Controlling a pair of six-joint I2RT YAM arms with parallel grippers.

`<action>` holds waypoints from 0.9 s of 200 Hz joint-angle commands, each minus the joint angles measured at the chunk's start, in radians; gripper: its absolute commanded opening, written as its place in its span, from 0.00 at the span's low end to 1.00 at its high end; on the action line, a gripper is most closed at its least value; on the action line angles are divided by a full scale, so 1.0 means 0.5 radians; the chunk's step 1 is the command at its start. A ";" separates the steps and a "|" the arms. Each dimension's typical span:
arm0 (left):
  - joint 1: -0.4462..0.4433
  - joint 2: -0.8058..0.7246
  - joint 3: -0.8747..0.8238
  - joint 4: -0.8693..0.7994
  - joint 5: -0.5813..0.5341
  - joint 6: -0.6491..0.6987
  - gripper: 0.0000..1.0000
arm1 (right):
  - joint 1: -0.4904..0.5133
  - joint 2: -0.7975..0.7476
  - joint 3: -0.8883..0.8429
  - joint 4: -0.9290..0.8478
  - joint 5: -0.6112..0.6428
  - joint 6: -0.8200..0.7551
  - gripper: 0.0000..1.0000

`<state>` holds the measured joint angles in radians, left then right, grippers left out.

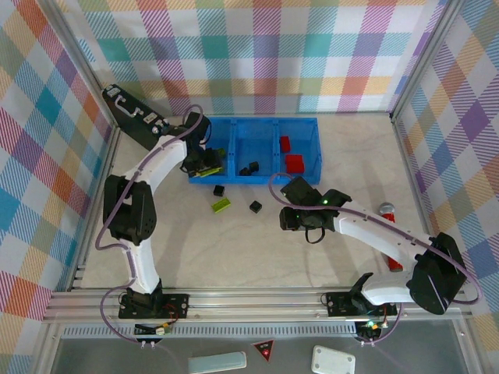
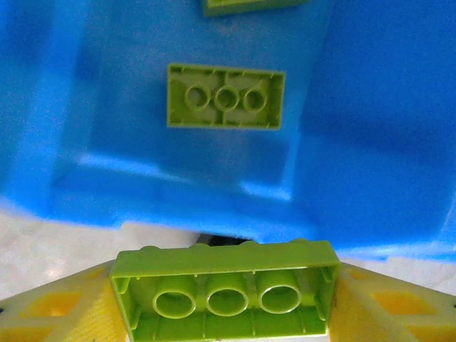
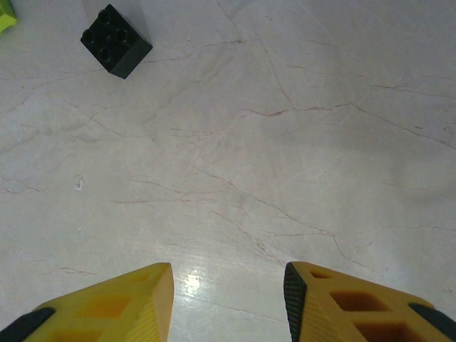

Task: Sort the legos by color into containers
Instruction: Place the lego in the container.

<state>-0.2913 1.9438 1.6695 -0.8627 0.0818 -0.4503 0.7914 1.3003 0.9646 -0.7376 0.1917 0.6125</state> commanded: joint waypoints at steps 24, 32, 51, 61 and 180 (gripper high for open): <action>0.021 0.139 0.224 0.231 -0.047 -0.217 0.64 | -0.012 -0.025 0.068 -0.104 0.029 0.041 0.46; 0.020 0.167 0.263 0.249 -0.093 -0.213 0.64 | -0.012 -0.026 0.074 -0.114 0.031 0.037 0.46; 0.021 0.261 0.393 0.250 -0.197 -0.157 0.63 | -0.012 -0.026 0.091 -0.143 0.040 0.032 0.46; 0.021 0.290 0.422 0.286 -0.243 -0.107 0.63 | -0.011 -0.032 0.096 -0.161 0.048 0.038 0.46; 0.067 0.741 0.809 0.623 -0.537 0.328 0.63 | -0.012 -0.171 0.072 -0.342 0.110 0.210 0.46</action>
<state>-0.2661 2.2814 2.0525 -0.6090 -0.1497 -0.3443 0.7914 1.2568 0.9833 -0.8471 0.2218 0.6746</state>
